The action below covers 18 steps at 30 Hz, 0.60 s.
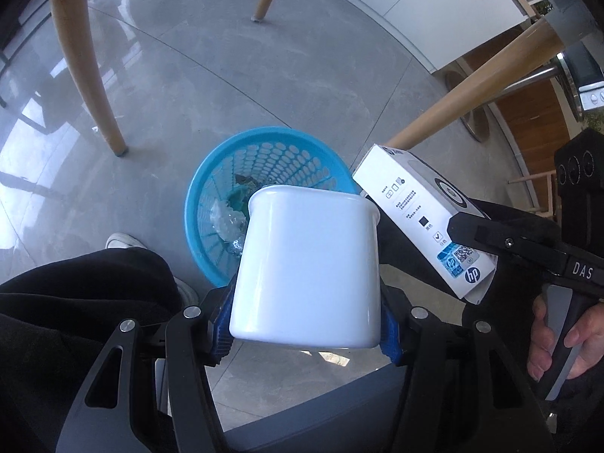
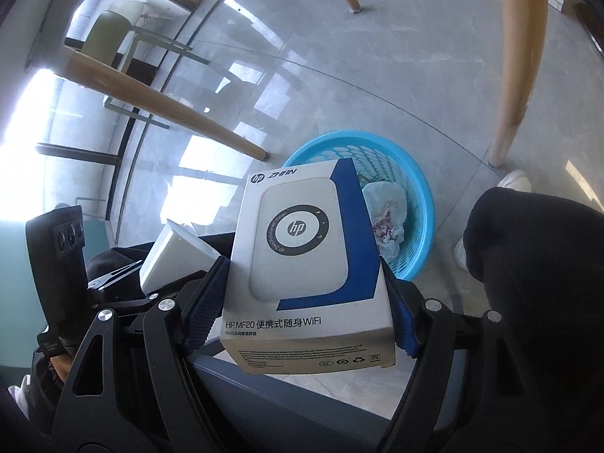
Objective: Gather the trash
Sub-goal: 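Open both tools to drop the container and box into the wastebasket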
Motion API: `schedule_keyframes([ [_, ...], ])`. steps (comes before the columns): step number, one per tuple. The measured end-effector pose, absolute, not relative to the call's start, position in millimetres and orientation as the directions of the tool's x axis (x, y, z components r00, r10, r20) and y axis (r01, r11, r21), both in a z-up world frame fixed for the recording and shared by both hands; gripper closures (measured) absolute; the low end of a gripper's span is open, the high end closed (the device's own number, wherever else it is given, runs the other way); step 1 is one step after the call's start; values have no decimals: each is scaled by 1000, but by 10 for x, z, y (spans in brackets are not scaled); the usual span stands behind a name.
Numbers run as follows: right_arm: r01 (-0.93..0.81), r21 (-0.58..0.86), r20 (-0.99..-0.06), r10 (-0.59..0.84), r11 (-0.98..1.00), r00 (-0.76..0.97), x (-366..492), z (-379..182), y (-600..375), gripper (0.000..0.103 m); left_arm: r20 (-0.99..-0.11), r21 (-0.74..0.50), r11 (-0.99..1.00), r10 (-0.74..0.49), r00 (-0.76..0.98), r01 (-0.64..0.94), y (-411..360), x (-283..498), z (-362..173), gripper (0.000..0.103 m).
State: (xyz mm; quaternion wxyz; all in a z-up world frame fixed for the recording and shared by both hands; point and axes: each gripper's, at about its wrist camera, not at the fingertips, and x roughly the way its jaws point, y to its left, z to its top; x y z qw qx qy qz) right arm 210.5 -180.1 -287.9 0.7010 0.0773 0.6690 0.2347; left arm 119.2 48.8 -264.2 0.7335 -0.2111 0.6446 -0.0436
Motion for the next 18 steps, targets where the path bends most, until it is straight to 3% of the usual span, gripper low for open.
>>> schedule_keyframes([
  [12, -176, 393, -918, 396, 902, -20, 2312, -3112, -1731, 27, -934, -357, 915, -344, 101, -186, 400, 1368, -2840, 43],
  [14, -160, 400, -915, 403, 902, -18, 2324, -3116, -1748, 17, -938, -345, 923, -333, 94, -170, 380, 1376, -2881, 35],
  [18, -135, 423, -905, 424, 896, -24, 2375, -3175, -1786, 9, -946, -324, 934, -314, 85, -151, 347, 1382, -2908, 23],
])
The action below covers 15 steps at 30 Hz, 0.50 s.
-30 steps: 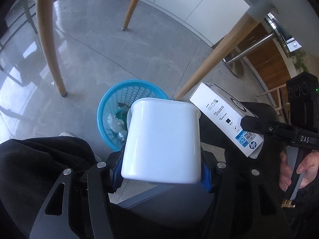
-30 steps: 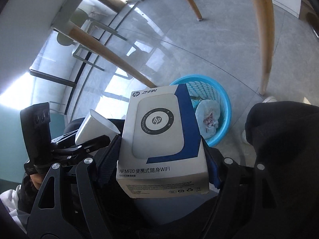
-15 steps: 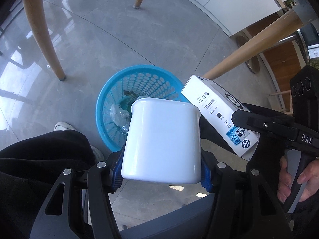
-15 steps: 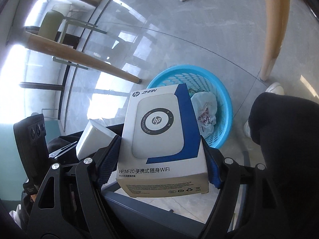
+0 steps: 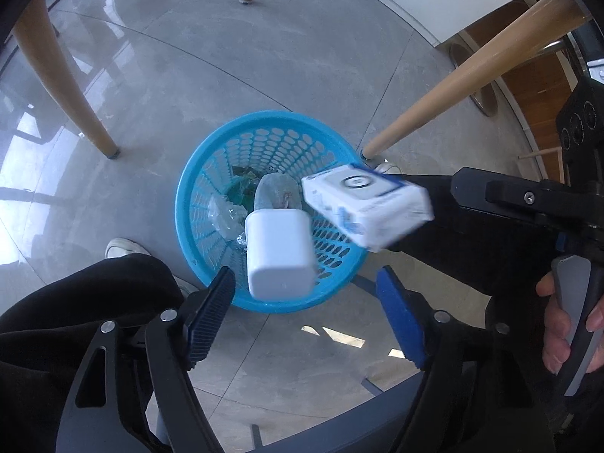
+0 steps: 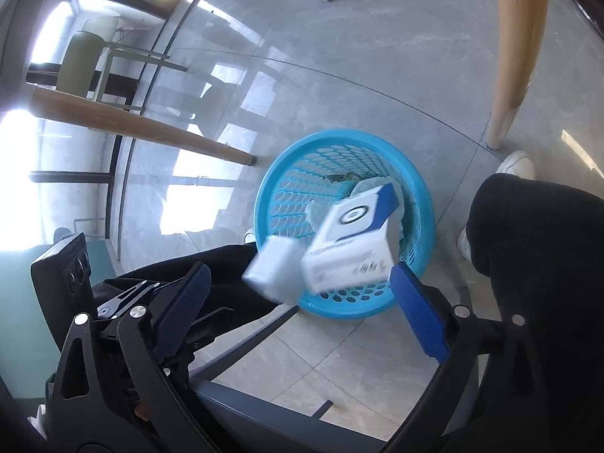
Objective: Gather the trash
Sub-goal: 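Open both tools to drop the container and box into the wastebasket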
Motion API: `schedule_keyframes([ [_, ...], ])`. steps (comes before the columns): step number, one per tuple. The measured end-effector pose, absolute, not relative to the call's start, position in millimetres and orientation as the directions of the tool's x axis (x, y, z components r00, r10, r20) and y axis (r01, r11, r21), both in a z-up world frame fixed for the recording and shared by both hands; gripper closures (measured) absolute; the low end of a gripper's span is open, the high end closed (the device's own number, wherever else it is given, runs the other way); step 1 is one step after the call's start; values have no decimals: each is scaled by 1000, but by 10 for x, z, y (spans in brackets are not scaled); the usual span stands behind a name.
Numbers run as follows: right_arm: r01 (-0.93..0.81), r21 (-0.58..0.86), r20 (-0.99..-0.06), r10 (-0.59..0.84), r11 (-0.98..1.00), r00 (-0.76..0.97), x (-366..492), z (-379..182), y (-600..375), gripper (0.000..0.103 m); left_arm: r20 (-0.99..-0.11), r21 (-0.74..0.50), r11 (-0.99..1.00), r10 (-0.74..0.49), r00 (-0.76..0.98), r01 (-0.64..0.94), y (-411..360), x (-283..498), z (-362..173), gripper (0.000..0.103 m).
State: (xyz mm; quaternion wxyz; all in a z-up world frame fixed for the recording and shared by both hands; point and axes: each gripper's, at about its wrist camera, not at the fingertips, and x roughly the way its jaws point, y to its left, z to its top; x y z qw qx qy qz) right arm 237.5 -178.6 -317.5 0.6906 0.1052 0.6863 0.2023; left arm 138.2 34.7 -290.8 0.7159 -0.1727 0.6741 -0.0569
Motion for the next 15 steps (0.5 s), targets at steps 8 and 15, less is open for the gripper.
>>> schedule_keyframes([
  [8, -150, 409, -911, 413, 900, -6, 2354, -3068, -1798, 9, -950, -311, 930, -305, 61, -194, 423, 1345, -2918, 6],
  [15, -230, 373, -922, 387, 899, 18, 2145, -2852, -1766, 9, -952, -303, 939, -292, 89, -162, 410, 1238, -2724, 6],
])
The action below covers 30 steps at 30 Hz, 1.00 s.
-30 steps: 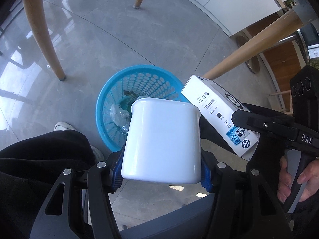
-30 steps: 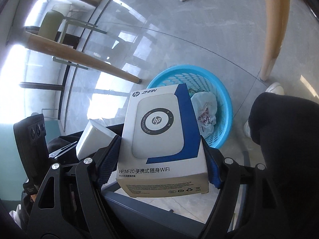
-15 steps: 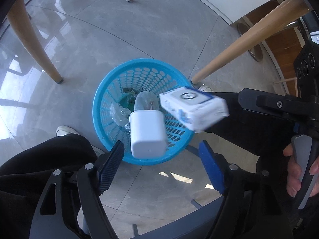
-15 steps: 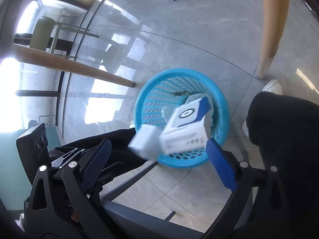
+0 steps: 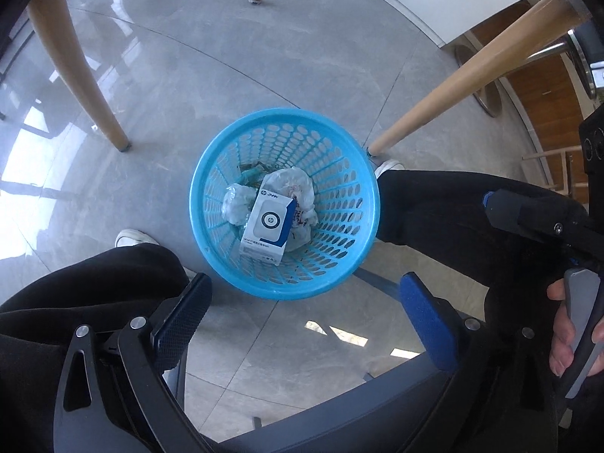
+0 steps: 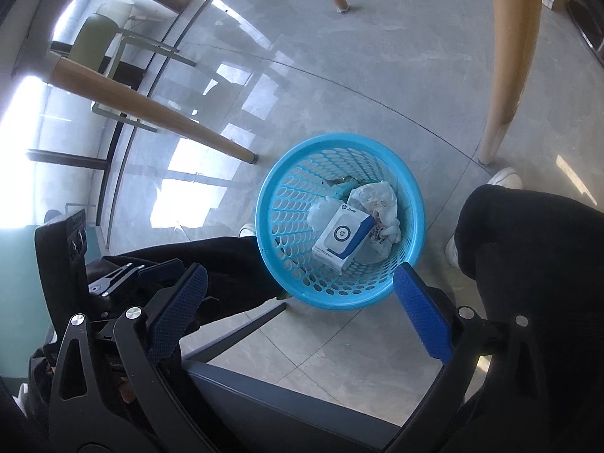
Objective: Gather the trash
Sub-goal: 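Open both tools to drop the container and box into the wastebasket, then raise both tools back up toward the snack bags on the table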
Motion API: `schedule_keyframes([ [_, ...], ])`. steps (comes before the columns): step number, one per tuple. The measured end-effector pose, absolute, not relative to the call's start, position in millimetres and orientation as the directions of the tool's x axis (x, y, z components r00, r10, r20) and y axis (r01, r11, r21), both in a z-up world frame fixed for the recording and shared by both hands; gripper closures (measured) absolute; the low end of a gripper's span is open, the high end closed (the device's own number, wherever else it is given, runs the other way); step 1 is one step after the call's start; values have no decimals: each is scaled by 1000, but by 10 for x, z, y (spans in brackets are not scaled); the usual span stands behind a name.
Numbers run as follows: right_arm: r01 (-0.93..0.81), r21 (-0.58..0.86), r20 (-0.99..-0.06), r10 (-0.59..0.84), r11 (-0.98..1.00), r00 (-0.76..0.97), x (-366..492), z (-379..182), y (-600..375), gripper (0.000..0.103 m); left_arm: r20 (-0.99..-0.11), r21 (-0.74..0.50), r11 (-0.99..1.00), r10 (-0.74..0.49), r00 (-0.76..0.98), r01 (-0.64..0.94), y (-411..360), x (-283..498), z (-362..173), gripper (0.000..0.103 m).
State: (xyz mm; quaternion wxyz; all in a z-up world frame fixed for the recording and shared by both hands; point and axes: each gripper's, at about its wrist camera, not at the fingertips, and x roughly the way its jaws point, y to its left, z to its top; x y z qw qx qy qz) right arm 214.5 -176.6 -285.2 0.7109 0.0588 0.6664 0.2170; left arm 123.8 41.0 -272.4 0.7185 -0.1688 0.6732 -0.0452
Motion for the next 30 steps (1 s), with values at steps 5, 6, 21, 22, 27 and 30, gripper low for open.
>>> schedule_keyframes([
  [5, -271, 353, -925, 378, 895, 44, 1907, -2644, -1831, 9, -949, -302, 943, -284, 135, -138, 404, 1089, -2482, 6],
  [6, -278, 350, -925, 377, 895, 48, 1853, -2597, -1851, 9, -948, -301, 945, -282, 145, -130, 402, 1041, -2422, 6],
  [21, -338, 341, -902, 406, 877, 146, 1296, -1989, -2173, 9, -926, -278, 958, -245, 286, -77, 407, 482, -1767, 6],
  [22, -347, 338, -899, 409, 875, 156, 1263, -1947, -2169, 9, -922, -280, 957, -247, 298, -74, 403, 455, -1715, 6],
  [27, -437, 304, -853, 446, 846, 271, 1083, -1587, -2208, 9, -899, -263, 963, -224, 376, -56, 368, 319, -1418, 6],
  [30, -487, 270, -835, 454, 831, 312, 980, -1390, -2224, 9, -882, -263, 964, -222, 416, -44, 355, 233, -1241, 6],
])
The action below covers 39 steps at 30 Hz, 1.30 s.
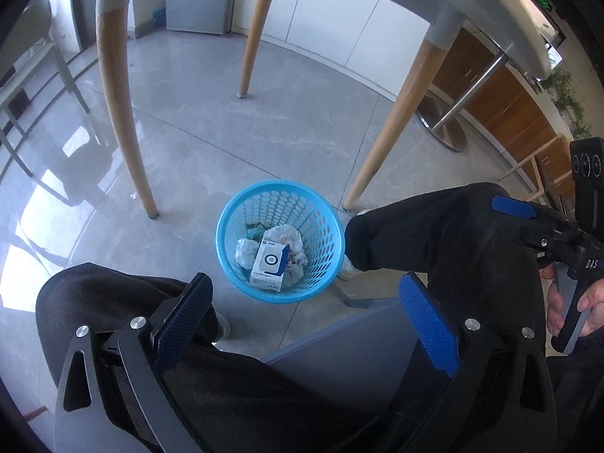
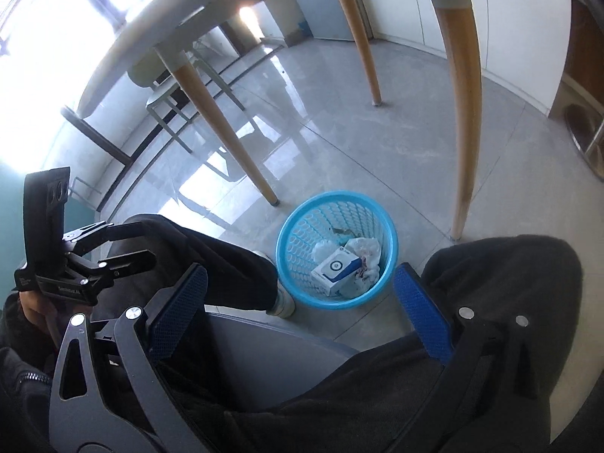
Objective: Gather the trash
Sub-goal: 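Raise both tools back up toward the snack bags on the table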
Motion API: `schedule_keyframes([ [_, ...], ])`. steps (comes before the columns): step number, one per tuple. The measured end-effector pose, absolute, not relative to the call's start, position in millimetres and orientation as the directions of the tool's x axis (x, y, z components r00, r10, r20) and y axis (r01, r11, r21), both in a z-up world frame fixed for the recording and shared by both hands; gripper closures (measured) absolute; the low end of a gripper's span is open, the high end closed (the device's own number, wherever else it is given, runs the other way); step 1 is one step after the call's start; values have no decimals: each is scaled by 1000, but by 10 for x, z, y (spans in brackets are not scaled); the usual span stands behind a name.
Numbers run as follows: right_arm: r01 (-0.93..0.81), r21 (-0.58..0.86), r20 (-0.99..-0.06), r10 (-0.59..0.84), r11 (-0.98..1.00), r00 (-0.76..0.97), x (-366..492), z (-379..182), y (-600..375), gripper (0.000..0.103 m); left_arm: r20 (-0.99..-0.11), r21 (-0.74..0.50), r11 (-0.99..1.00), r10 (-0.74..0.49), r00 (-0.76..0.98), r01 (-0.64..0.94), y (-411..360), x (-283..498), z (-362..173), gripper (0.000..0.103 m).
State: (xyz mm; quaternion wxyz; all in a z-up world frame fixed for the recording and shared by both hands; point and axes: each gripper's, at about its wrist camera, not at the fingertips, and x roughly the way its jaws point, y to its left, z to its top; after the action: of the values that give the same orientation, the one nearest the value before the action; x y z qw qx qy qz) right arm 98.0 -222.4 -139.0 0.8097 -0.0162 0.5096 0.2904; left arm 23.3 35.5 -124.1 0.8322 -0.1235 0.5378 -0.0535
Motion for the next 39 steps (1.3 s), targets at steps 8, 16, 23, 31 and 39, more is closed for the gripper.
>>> schedule_keyframes([
  [8, -552, 221, -780, 486, 804, 394, 783, -871, -2228, 9, -825, -266, 964, -218, 521, -17, 360, 83, -762, 6],
  [16, -617, 162, -711, 525, 770, 468, 633, -300, -2189, 9, -761, -239, 971, -198, 618, 17, 386, 113, -285, 6],
  [23, -638, 176, -631, 583, 750, 511, 813, 165, -2130, 9, -724, -223, 974, -183, 665, 26, 448, 361, 32, 6],
  [31, -603, 183, -619, 568, 776, 542, 1317, 369, -1933, 9, -685, -164, 985, -146, 713, 44, 517, 767, 385, 6],
  [39, -545, 217, -626, 544, 810, 559, 2032, 444, -1601, 9, -670, -118, 992, -103, 735, 31, 634, 1377, 622, 6],
])
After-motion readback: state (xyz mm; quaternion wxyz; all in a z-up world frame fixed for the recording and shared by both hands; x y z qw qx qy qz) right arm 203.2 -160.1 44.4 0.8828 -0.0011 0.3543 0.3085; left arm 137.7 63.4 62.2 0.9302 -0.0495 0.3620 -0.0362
